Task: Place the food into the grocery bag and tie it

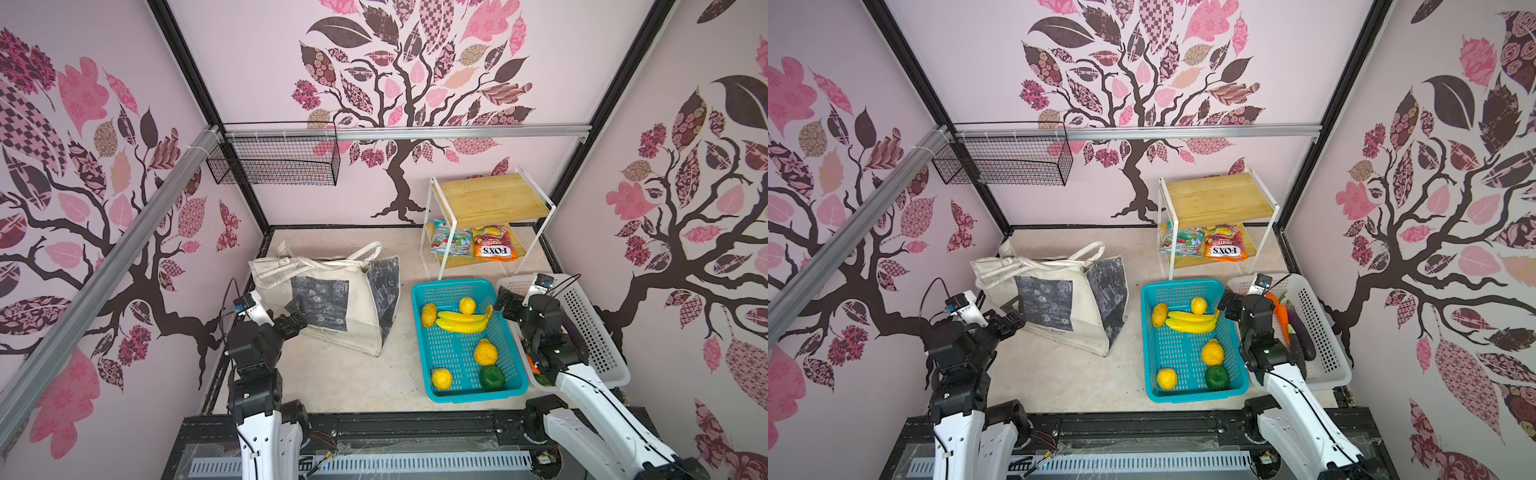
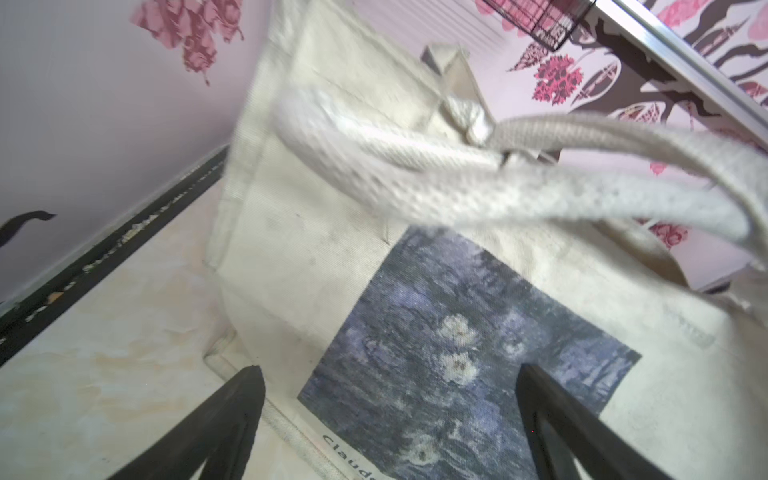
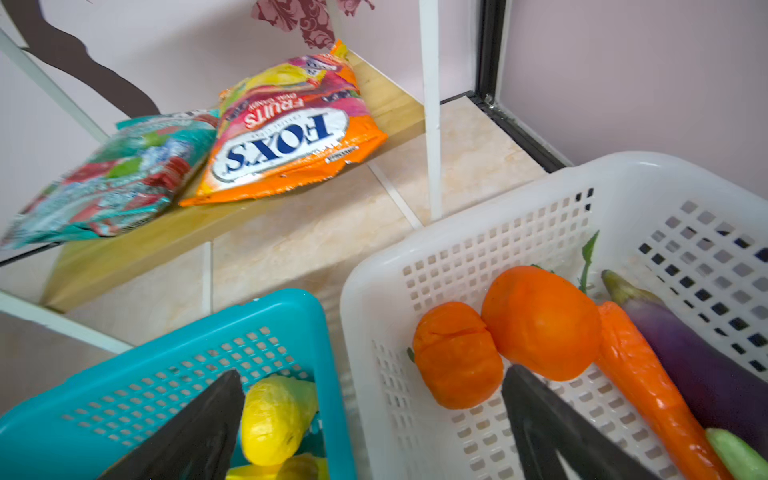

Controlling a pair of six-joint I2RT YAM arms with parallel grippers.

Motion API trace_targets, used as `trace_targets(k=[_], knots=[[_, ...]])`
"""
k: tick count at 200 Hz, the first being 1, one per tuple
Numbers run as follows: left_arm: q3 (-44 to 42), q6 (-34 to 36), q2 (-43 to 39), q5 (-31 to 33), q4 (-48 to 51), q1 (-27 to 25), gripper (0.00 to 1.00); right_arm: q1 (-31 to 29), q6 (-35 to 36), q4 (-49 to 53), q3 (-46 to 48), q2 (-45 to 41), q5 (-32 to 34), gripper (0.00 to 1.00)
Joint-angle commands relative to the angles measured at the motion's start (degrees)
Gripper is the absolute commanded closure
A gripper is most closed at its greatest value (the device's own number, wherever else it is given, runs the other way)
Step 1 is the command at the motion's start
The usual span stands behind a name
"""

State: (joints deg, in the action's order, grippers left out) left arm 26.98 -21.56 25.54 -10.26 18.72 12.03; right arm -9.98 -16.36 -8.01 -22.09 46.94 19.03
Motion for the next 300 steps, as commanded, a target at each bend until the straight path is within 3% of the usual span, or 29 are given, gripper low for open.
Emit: trace_targets(k=[1, 44, 63, 93, 150, 186, 226, 266, 282, 300], knots=[[-2.12, -0.07, 1.5, 10.45, -9.96, -4.63, 0.02, 0.19, 6.09, -15.28, 3.62, 3.03, 6.12, 0.0], [-3.66, 8.18, 11.63, 30.78, -17.7, -18.52, 0.02, 0.22, 9.43, -32.78, 10.53, 11.16, 9.28, 0.0], [-3.82, 10.9, 15.78, 34.58, -20.16, -22.26, 0.02, 0.2, 9.78, -38.1, 11.97, 13.05, 10.11, 0.0], [-5.19, 14.09, 22.2, 35.01, -26.99, -22.66, 0.02, 0.2, 11.36, -43.45, 12.35, 16.46, 12.4, 0.0], [-8.4, 19.42, 32.22, 29.75, -42.17, -20.79, 0.02, 0.3, 13.46, -51.44, 12.34, 25.62, 11.14, 0.01], [-10.96, 17.2, 44.42, 19.06, -57.07, -10.83, 0.02, 0.29, 13.87, -56.3, 11.92, 28.96, 10.1, 0.01], [-9.63, 18.88, 49.21, 16.25, -61.95, -10.76, 0.02, 0.31, 15.22, -62.85, 13.08, 32.04, 7.92, 0.01], [-7.29, 19.32, 56.73, 14.18, -66.51, -10.41, 0.02, 0.32, 15.96, -69.1, 11.31, 40.37, 6.86, 0.0], [-6.16, 20.27, 59.34, 12.64, -66.84, -10.42, 0.02, 0.9, 15.62, -67.73, 10.71, 40.33, 5.67, 0.0], [-5.38, 20.45, 65.37, 11.49, -72.0, -10.29, 0.02, 2.98, 15.53, -66.75, 10.81, 41.29, -2.18, 0.01]])
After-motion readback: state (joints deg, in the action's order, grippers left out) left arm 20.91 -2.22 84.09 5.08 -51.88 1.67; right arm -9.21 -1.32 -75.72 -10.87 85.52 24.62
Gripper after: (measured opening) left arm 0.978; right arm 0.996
